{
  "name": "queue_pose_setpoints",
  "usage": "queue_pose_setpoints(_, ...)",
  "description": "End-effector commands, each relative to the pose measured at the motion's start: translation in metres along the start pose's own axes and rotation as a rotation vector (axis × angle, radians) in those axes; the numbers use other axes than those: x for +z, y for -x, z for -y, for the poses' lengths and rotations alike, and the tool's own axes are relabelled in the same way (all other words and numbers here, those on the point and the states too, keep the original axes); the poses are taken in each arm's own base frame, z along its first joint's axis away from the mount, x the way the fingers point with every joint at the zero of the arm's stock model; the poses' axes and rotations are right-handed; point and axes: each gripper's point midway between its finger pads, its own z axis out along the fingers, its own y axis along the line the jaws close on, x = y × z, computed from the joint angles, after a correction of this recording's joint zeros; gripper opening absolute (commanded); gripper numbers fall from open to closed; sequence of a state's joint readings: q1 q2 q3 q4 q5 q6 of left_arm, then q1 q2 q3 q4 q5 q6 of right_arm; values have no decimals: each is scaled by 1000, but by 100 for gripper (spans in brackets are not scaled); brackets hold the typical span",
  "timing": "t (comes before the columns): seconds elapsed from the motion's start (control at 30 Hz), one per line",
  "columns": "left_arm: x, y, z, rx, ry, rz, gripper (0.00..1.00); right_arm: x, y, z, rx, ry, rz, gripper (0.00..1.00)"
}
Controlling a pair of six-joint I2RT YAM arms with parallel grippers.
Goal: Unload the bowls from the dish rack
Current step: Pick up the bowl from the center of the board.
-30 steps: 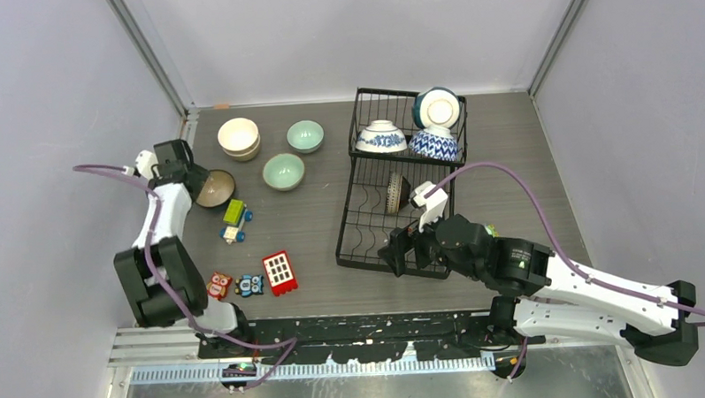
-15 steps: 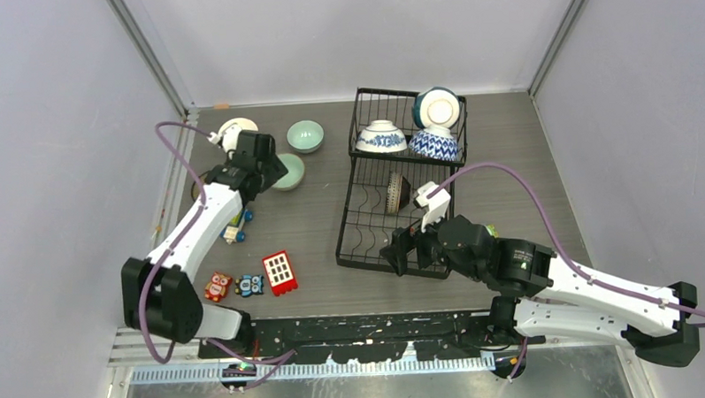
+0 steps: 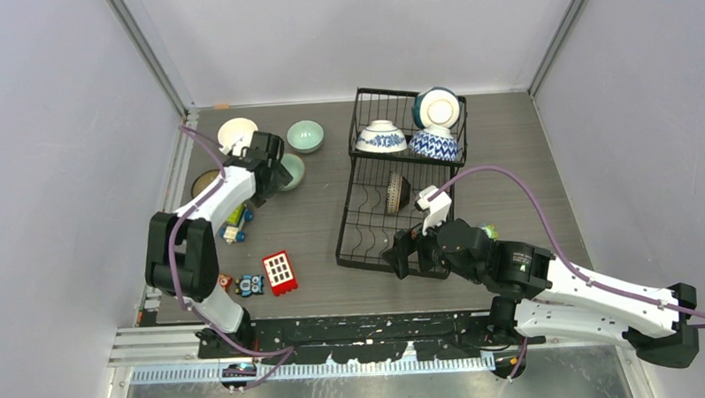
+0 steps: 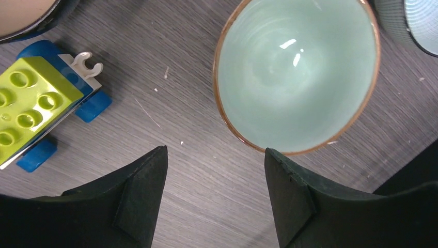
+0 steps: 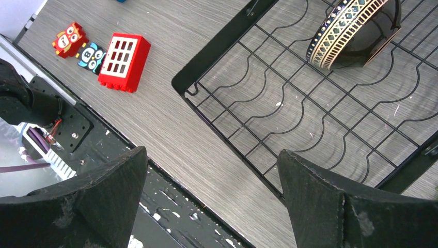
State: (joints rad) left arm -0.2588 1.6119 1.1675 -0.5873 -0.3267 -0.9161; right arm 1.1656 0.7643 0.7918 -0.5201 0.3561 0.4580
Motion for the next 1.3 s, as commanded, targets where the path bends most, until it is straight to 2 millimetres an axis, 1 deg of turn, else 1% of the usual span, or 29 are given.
queue_pose_setpoints(0.0,5,16,17,-110,-35,17,69,-2,10,-5,31,17,38,99)
queue_pose_setpoints(0.13,19,15,14,-186,-36,2,67,-3,11,-5,34,16,41,99)
queue_pose_setpoints(0.23,27,19,16,-234,-50,6,64,-3,11,-4,33,13,42,99)
queue_pose_setpoints(0.37,36,21,22,-239,-45,-1,60,-3,11,-3,32,9,41,99)
queue_pose_setpoints(0.53,43,17,24,-249,-41,-16,56,-4,12,-2,34,4,46,99)
queue_pose_setpoints(0.67,47,13,23,-258,-48,-20,49,-5,13,-1,31,0,49,99)
queue_pose_setpoints(0.7,48,12,24,-258,-52,-20,45,-5,13,-1,29,-1,47,99)
queue_pose_setpoints(0.8,47,12,26,-260,-67,-21,37,-5,14,-1,27,-5,49,99)
queue_pose_setpoints(1.03,44,15,24,-242,-66,-7,22,-6,17,-1,22,-3,56,99)
queue_pose_setpoints(1.13,41,17,24,-241,-71,-3,12,-6,16,-1,21,-3,53,99)
queue_pose_setpoints(1.2,34,20,24,-243,-83,7,3,-8,16,0,20,-5,53,99)
queue_pose_setpoints(1.23,29,23,25,-243,-95,17,1,-9,17,0,20,-3,54,99)
queue_pose_setpoints(1.27,22,27,26,-241,-109,35,0,-9,17,0,20,-4,56,99)
